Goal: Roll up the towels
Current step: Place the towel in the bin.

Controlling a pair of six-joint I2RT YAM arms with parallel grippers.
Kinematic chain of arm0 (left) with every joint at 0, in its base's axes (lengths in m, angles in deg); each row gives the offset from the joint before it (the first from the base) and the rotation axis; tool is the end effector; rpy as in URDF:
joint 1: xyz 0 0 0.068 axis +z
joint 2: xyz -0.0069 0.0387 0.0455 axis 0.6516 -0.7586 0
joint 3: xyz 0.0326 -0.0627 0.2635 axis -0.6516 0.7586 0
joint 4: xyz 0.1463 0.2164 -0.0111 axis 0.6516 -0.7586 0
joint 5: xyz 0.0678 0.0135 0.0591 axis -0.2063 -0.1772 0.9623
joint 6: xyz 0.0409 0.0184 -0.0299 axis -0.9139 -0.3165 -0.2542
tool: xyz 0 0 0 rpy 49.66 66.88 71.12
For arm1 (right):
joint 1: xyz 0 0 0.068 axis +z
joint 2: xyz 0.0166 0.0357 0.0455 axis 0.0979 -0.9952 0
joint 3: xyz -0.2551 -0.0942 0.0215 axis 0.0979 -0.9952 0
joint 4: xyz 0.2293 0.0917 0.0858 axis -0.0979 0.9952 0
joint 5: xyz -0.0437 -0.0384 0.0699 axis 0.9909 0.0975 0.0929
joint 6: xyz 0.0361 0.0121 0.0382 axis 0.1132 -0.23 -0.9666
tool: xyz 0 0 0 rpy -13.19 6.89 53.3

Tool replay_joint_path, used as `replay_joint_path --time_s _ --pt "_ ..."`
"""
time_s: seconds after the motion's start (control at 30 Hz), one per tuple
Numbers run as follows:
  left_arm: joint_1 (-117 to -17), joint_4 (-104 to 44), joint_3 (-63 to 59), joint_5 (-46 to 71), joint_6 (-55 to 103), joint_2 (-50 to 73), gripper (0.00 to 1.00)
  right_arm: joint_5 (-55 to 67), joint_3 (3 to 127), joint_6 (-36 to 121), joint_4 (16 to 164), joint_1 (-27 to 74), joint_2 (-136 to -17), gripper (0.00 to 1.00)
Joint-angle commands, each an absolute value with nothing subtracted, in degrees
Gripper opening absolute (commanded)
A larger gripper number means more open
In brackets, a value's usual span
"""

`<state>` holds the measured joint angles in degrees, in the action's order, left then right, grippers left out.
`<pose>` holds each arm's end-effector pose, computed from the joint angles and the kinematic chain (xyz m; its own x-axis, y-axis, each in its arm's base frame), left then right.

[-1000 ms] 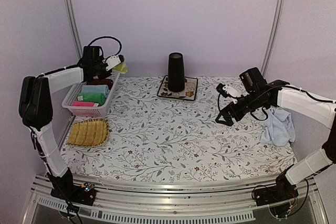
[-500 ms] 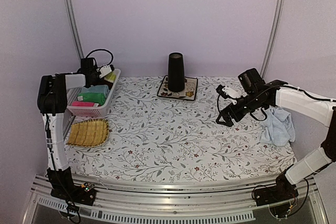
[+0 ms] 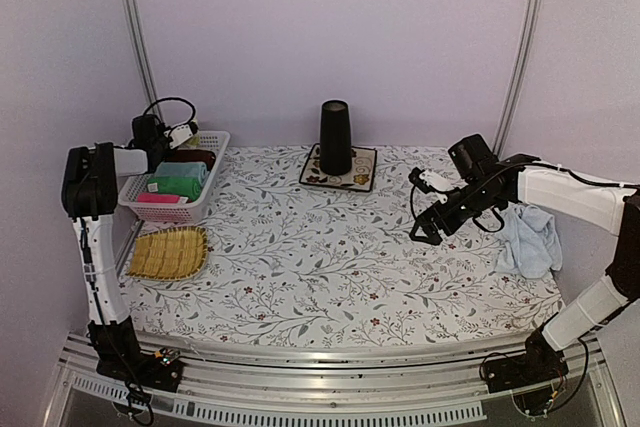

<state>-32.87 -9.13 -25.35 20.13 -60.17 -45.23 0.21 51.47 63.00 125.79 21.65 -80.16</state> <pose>0.5307 0.0721 0.1893 -0.1866 0.9368 -0.2959 0.1787 0.3286 0.9274 0.2639 0.1455 0.2446 -0.6083 -0.5756 -0.5464 -0.7197 0.6903 0.0741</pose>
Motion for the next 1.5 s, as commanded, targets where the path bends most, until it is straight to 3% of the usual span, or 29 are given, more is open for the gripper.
replay_joint_path --time_s 0.0,0.2,0.5,1.07,1.47 --pt "-32.11 -3.91 -24.12 16.54 -61.12 -46.50 0.00 -0.16 52.73 62.51 125.16 21.80 -80.34 0.99" --pt "-31.24 -15.76 -26.28 10.25 -59.80 -46.31 0.00 -0.88 53.14 61.49 125.27 21.80 -79.20 0.99" --pt "-30.48 -2.72 -24.30 13.80 -52.36 -48.31 0.00 -1.12 53.31 61.00 124.96 21.81 -79.60 0.99" --pt "-32.44 0.77 -32.20 11.37 -43.17 -53.46 0.00 -1.70 52.63 61.75 124.01 21.80 -81.92 0.99" --pt "-33.03 -9.82 -30.80 11.17 -55.19 -55.14 0.00 -2.22 52.53 61.97 123.57 21.80 -80.68 0.99"
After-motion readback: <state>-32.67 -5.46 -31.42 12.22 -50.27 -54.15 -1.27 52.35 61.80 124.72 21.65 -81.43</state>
